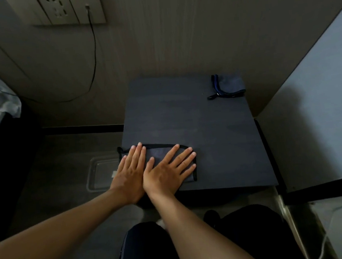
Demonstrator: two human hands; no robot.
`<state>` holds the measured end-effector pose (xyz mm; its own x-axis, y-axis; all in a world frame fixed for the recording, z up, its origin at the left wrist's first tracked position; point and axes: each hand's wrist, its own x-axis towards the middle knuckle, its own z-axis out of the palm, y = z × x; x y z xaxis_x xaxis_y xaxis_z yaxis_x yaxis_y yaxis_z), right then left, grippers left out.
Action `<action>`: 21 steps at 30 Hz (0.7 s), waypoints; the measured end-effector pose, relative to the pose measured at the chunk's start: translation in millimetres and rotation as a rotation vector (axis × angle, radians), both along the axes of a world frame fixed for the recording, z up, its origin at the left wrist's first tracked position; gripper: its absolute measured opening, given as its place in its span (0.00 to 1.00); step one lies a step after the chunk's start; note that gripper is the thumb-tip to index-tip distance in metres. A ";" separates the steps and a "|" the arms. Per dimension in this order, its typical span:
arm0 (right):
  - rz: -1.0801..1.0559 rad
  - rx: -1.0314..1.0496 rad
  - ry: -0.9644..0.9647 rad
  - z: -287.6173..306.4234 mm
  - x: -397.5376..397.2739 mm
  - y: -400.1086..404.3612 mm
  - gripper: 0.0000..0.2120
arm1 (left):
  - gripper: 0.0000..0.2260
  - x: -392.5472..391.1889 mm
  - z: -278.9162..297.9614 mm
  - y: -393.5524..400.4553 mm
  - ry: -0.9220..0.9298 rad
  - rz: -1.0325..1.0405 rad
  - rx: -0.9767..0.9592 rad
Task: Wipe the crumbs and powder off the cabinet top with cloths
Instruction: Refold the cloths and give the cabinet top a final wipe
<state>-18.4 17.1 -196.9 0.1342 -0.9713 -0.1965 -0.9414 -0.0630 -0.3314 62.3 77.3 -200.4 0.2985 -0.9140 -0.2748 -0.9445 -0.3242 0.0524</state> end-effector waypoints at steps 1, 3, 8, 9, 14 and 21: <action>-0.003 0.001 0.003 0.0 3.2 -6.6 0.42 | 0.41 1.9 0.9 -6.7 -0.012 -0.011 -0.007; -0.014 -0.001 0.009 -2.6 8.2 -20.6 0.42 | 0.42 7.7 2.5 -20.5 -0.035 -0.030 -0.015; -0.059 -0.013 0.025 -7.0 16.5 -65.9 0.42 | 0.39 16.8 0.0 -71.0 -0.017 -0.040 -0.039; -0.058 -0.018 0.024 -7.3 18.0 -77.7 0.42 | 0.39 18.4 -1.8 -82.1 -0.020 -0.036 -0.047; -0.026 -0.037 0.048 -8.7 27.8 -145.0 0.42 | 0.37 26.2 -2.9 -143.7 -0.001 0.000 -0.083; -0.021 -0.075 0.073 -11.9 46.8 -217.1 0.43 | 0.36 46.4 -5.9 -214.4 0.010 0.005 -0.110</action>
<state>28.4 -200.0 -208.8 0.1016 -0.9861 -0.1318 -0.9643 -0.0651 -0.2567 108.8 -137.2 -206.3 0.3008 -0.9374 -0.1757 -0.9423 -0.3205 0.0969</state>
